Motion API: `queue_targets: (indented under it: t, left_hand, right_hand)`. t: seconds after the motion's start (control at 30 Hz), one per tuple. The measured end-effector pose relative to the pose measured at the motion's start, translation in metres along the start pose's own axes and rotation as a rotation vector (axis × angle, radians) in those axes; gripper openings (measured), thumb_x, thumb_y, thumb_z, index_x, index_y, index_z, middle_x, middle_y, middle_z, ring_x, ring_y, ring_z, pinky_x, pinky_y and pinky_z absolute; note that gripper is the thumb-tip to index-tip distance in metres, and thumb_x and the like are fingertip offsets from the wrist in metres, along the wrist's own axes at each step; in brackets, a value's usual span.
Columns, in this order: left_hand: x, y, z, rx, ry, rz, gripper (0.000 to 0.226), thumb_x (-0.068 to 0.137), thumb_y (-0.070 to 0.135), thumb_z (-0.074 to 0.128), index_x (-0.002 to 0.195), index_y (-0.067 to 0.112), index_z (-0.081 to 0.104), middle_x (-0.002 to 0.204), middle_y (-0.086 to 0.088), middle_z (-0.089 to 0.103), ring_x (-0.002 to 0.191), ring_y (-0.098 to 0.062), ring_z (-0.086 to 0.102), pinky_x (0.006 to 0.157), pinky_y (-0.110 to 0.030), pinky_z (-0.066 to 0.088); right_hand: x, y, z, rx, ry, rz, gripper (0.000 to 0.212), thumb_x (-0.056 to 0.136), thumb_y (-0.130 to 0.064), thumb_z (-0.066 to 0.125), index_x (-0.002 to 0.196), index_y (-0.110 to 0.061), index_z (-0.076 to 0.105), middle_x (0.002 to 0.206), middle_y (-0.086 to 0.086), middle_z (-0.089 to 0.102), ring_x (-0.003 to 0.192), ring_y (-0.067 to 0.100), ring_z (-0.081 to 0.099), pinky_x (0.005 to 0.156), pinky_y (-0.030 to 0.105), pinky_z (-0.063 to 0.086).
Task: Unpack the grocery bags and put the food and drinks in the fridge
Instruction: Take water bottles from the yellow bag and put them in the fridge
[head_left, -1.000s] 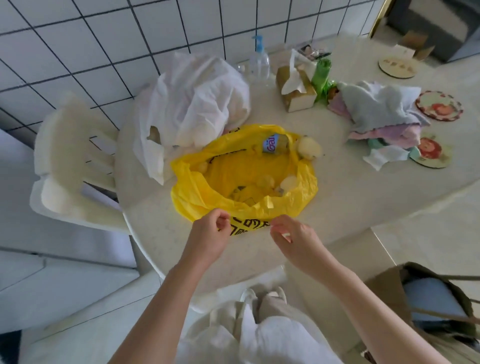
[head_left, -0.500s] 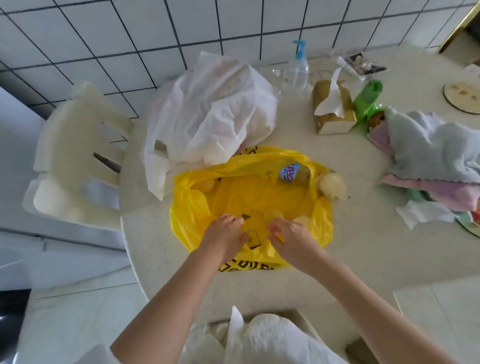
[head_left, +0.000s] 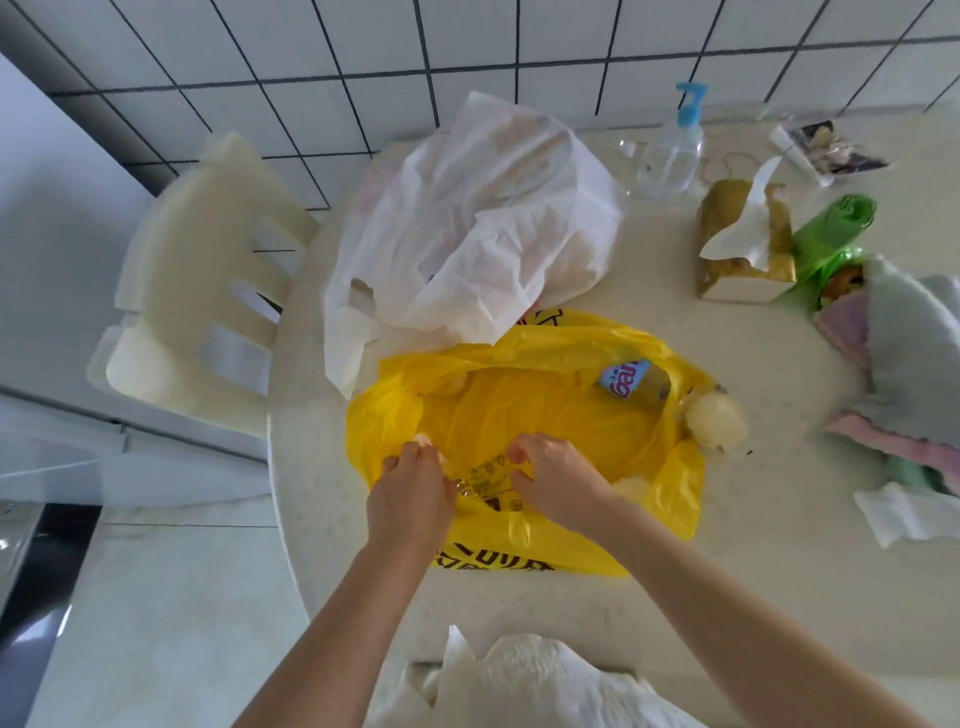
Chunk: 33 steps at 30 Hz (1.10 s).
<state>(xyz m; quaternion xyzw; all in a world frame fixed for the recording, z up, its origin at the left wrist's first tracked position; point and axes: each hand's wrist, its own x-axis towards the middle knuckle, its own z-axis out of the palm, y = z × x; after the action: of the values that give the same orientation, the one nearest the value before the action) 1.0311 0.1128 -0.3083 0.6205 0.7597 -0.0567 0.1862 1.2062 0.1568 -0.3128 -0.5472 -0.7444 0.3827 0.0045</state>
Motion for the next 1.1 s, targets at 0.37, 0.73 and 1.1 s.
queue_targets:
  t: [0.37, 0.73, 1.1]
  left_hand:
    - [0.015, 0.008, 0.009, -0.047, -0.050, -0.266, 0.061, 0.096, 0.043, 0.051, 0.141, 0.008, 0.029, 0.142, -0.025, 0.036, 0.114, -0.030, 0.060, 0.082, -0.028, 0.054]
    - [0.023, 0.039, 0.014, 0.071, -0.155, -0.143, 0.062, 0.093, 0.046, 0.058, 0.142, 0.019, 0.033, 0.160, -0.015, 0.003, 0.133, -0.044, 0.039, 0.105, -0.048, 0.042]
    - [0.039, 0.026, 0.025, -0.029, -0.076, -0.143, 0.096, 0.086, 0.048, 0.066, 0.154, 0.020, 0.004, 0.160, -0.014, 0.006, 0.141, -0.031, 0.035, 0.107, -0.039, 0.042]
  right_hand:
    - [0.043, 0.027, -0.046, -0.238, 0.038, 0.086, 0.043, 0.096, -0.023, 0.052, 0.137, -0.012, 0.043, 0.140, 0.009, 0.045, 0.128, 0.031, 0.043, 0.106, 0.041, 0.037]
    - [0.070, 0.066, -0.099, -0.267, 0.171, 0.162, 0.068, 0.090, -0.019, 0.056, 0.150, -0.021, 0.024, 0.148, 0.013, 0.037, 0.133, 0.041, 0.034, 0.109, 0.047, 0.030]
    - [0.078, 0.086, -0.098, -0.333, -0.003, 0.257, 0.098, 0.081, -0.032, 0.070, 0.152, -0.030, 0.001, 0.151, 0.010, 0.031, 0.128, 0.043, 0.042, 0.100, 0.051, 0.043]
